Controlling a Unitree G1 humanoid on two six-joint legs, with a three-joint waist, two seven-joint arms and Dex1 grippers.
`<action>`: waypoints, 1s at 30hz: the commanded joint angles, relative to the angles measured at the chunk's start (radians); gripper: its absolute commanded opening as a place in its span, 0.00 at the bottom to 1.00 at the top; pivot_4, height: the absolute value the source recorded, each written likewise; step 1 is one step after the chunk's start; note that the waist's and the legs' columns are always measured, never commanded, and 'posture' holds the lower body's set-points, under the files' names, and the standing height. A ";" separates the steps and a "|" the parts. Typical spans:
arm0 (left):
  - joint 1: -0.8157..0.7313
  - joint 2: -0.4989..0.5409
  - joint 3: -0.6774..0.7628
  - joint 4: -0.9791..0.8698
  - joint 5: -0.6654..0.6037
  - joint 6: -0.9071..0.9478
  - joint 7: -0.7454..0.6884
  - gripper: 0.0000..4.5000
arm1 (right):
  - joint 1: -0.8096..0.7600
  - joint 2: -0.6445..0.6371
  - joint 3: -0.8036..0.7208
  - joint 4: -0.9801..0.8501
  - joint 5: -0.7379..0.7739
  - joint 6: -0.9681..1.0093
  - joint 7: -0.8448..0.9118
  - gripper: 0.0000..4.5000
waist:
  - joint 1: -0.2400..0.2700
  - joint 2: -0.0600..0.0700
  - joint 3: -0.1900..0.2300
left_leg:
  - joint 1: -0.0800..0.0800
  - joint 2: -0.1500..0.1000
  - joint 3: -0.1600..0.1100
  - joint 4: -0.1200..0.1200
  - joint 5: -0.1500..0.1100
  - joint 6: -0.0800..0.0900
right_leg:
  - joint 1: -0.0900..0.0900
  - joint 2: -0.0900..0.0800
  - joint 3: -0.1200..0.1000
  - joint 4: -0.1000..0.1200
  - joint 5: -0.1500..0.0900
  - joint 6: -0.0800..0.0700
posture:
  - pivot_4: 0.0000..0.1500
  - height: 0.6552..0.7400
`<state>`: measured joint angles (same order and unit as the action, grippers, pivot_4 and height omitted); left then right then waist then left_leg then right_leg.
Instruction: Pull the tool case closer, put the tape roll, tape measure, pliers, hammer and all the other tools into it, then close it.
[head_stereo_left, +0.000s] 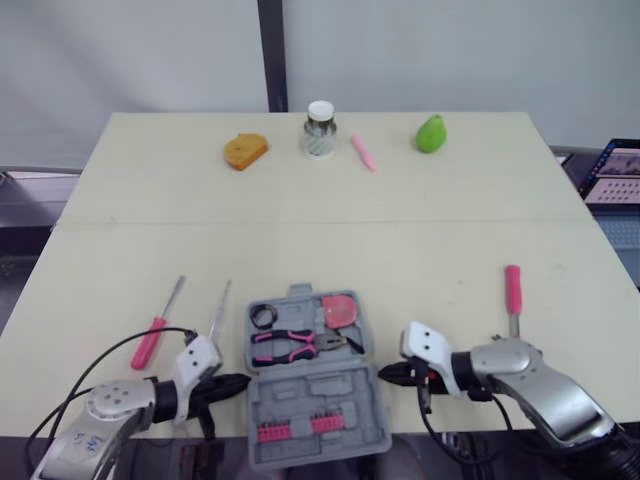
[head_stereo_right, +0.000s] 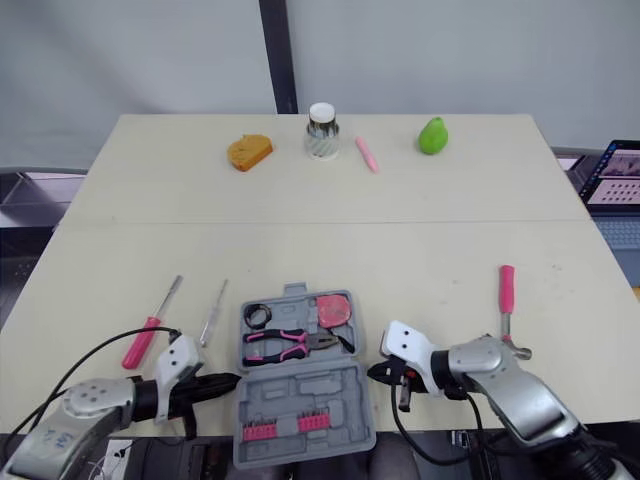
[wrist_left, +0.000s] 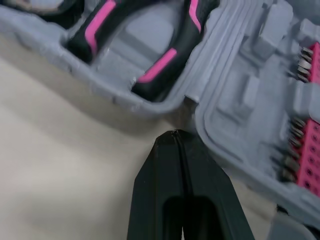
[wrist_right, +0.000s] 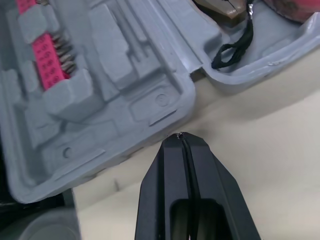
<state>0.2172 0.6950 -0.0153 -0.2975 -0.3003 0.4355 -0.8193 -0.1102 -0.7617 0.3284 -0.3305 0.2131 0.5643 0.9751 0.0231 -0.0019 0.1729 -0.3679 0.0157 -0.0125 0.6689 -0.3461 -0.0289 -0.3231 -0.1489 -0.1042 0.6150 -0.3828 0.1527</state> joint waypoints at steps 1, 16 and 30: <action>-0.012 -0.013 -0.021 0.010 0.018 -0.011 0.010 0.01 | -0.015 0.022 0.020 0.008 -0.020 -0.024 -0.005 0.00 | 0.000 0.000 0.000 | 0.000 0.000 0.000 0.000 0.000 0.000 | 0.000 0.000 0.000 0.000 0.000 0.000 | 1.00 1.00; -0.155 -0.119 -0.074 0.091 0.051 -0.019 0.026 0.01 | -0.104 0.124 0.011 0.081 -0.057 -0.042 -0.020 0.00 | 0.005 0.000 0.000 | 0.000 -0.001 -0.002 0.005 0.000 0.000 | 0.000 -0.001 0.000 0.004 0.000 0.000 | 1.00 1.00; -0.274 -0.179 -0.074 0.197 0.092 -0.055 0.038 0.01 | -0.139 0.151 -0.037 0.135 -0.087 -0.049 -0.059 0.00 | 0.001 0.000 0.000 | -0.001 -0.001 -0.002 0.007 0.000 0.000 | 0.000 0.000 0.000 0.005 0.000 0.000 | 1.00 1.00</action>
<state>-0.0380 0.5312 -0.0611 -0.0970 -0.2126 0.4066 -0.7858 -0.2316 -0.6345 0.2874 -0.1696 0.1104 0.5464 0.9179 0.0242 -0.0016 0.1728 -0.3690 0.0150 -0.0145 0.6761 -0.3461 -0.0289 -0.3230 -0.1494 -0.1047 0.6205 -0.3828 0.1527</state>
